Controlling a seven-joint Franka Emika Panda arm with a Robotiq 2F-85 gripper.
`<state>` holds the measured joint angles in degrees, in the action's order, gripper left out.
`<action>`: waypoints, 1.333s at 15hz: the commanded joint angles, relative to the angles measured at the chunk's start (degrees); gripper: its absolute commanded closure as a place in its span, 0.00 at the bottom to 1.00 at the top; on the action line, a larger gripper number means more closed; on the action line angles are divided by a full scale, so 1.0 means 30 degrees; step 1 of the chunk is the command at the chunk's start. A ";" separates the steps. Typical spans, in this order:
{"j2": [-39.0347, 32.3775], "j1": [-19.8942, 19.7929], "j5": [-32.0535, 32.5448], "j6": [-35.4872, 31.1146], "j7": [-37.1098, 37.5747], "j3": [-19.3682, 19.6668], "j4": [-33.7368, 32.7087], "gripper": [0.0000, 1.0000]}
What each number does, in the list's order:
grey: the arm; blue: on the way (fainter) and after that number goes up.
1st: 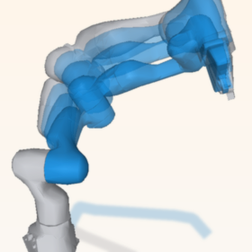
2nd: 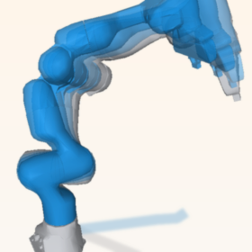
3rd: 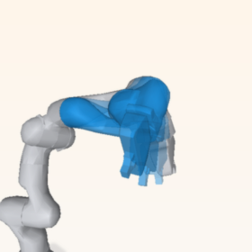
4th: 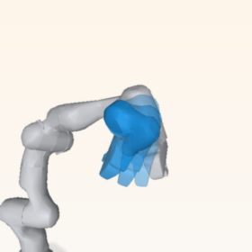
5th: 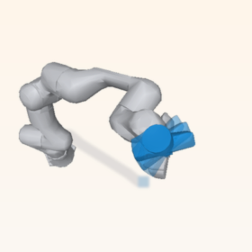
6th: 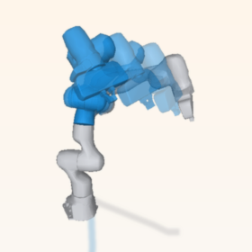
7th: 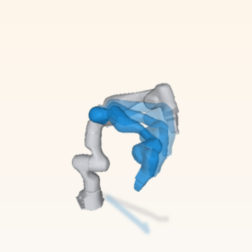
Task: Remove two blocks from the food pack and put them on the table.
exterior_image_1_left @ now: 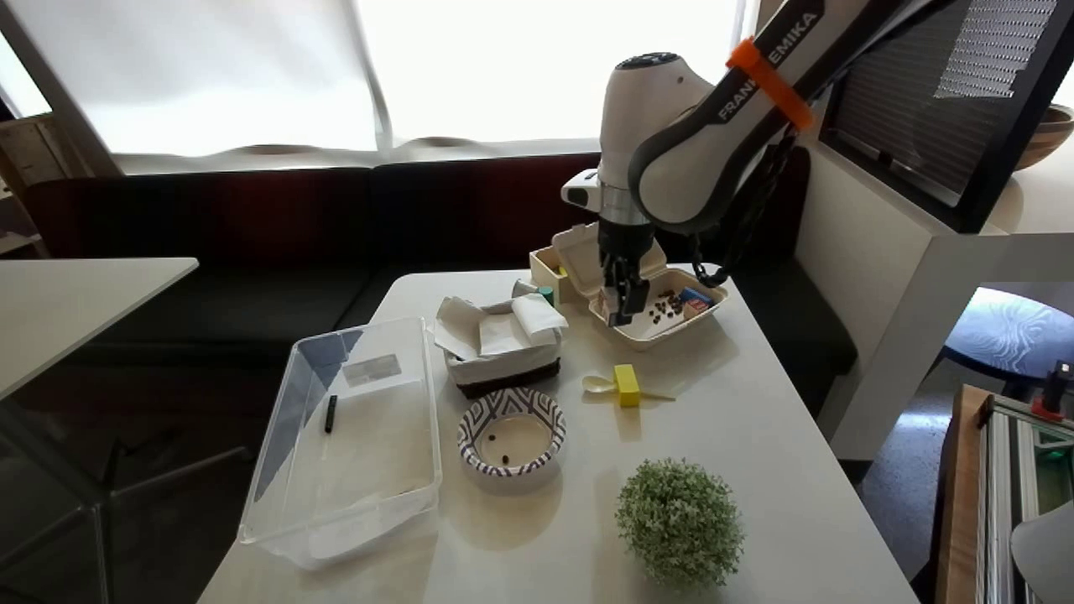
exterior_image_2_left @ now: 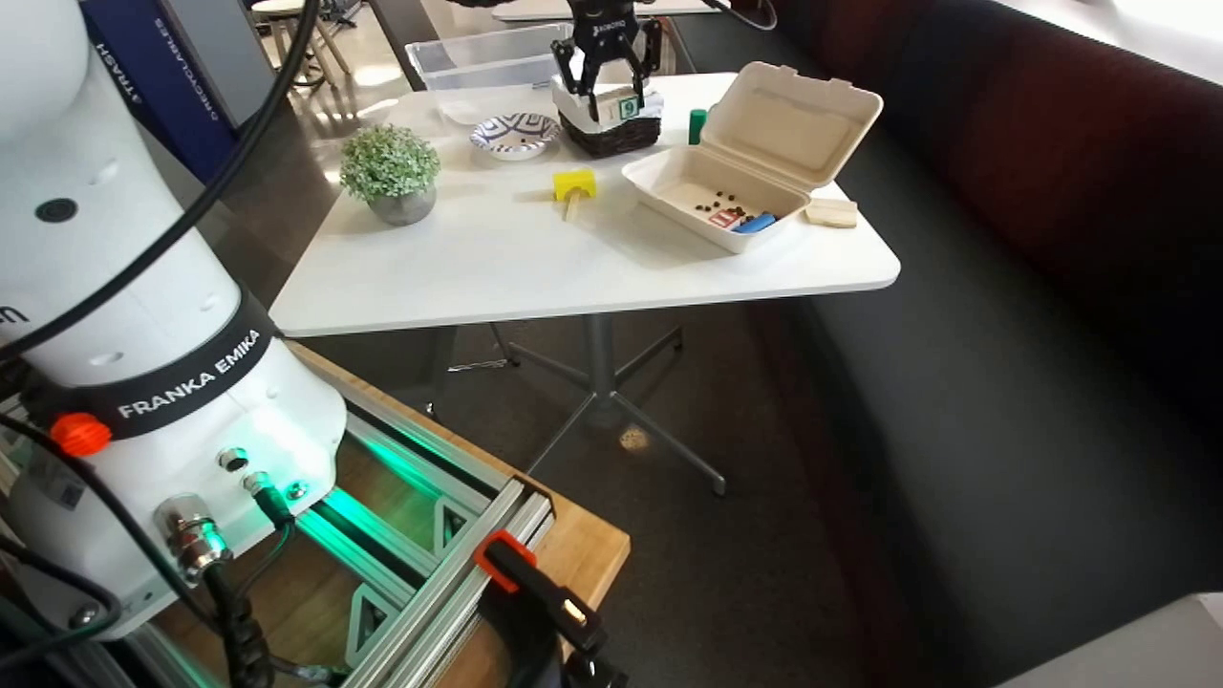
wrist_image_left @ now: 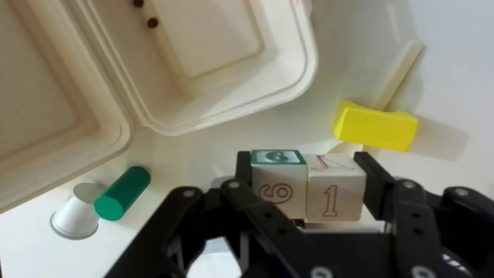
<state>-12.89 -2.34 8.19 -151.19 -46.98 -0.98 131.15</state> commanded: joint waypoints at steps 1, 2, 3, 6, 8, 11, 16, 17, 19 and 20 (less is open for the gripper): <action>-0.2653 -0.0974 -0.0963 -0.1344 -0.2831 -0.1028 -0.1937 0.59; -0.3289 -0.1167 -0.1035 -0.1451 -0.3224 -0.1251 -0.2428 0.59; -0.3830 -0.1349 -0.1033 -0.1532 -0.3589 -0.1445 -0.2864 0.59; -0.5297 -0.1796 -0.0949 -0.1506 -0.4547 -0.1948 -0.4149 0.59; -0.6183 -0.1990 -0.0870 -0.1537 -0.4945 -0.2124 -0.5025 0.59; -0.7101 -0.2162 -0.0788 -0.1300 -0.5252 -0.2194 -0.6173 0.59; -0.7828 -0.2463 -0.0941 -0.0723 -0.5123 -0.2370 -0.7221 0.09; -0.7804 -0.2461 -0.0912 -0.0648 -0.5008 -0.2339 -0.7306 0.08; -0.7232 -0.2753 -0.1461 -0.0116 -0.4962 -0.2726 -0.7144 0.00; -0.6798 -0.2807 -0.1668 0.0131 -0.4887 -0.2821 -0.6998 0.00</action>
<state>-35.34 -9.43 5.13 -154.47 -61.54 -7.61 110.45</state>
